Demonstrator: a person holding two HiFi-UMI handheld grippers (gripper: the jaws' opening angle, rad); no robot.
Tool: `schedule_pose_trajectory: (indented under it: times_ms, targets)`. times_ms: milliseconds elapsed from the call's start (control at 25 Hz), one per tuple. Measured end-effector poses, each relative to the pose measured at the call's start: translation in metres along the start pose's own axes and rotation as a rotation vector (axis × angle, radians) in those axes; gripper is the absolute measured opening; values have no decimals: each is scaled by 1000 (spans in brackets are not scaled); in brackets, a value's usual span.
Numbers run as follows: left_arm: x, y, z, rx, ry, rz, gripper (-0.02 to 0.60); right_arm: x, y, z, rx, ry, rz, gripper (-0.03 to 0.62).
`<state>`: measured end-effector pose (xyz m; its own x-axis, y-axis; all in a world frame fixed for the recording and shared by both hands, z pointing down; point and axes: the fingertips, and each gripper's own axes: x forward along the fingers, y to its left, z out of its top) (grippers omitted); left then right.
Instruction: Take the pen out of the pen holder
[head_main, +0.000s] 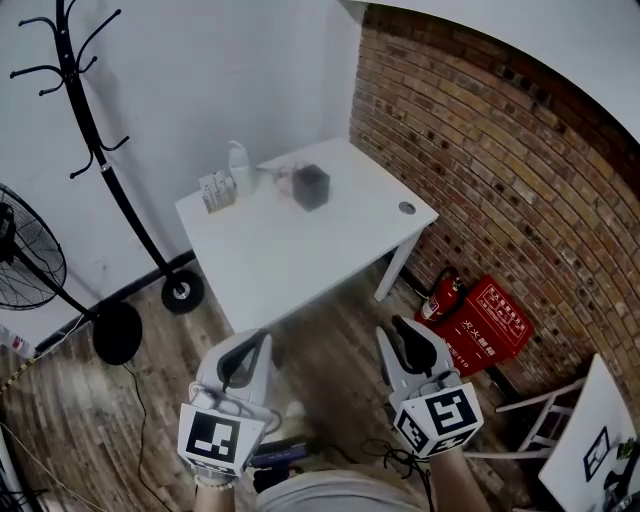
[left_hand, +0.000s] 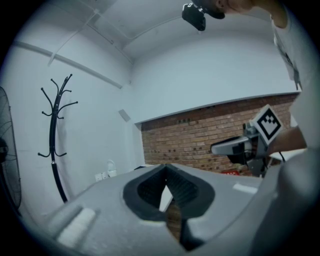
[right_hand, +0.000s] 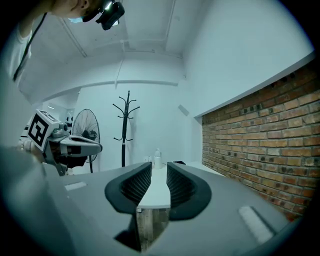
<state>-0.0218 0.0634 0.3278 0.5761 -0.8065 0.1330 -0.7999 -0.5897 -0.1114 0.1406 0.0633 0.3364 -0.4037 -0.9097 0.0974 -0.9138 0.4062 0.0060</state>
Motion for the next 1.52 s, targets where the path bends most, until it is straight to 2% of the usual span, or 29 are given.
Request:
schedule_pose_trajectory:
  times_ms: [560,1000,1520]
  targets:
    - [66,82,6,-12,3,-30,-8,97,-16,21,-11,13,-32,83]
    - [106,131,2,-15,0,-52,-8,158,-24,25,-16,15,-49,83]
    - [133,154,-8,-23,14,-84,-8,192,-30,17,-22,39,-67,83]
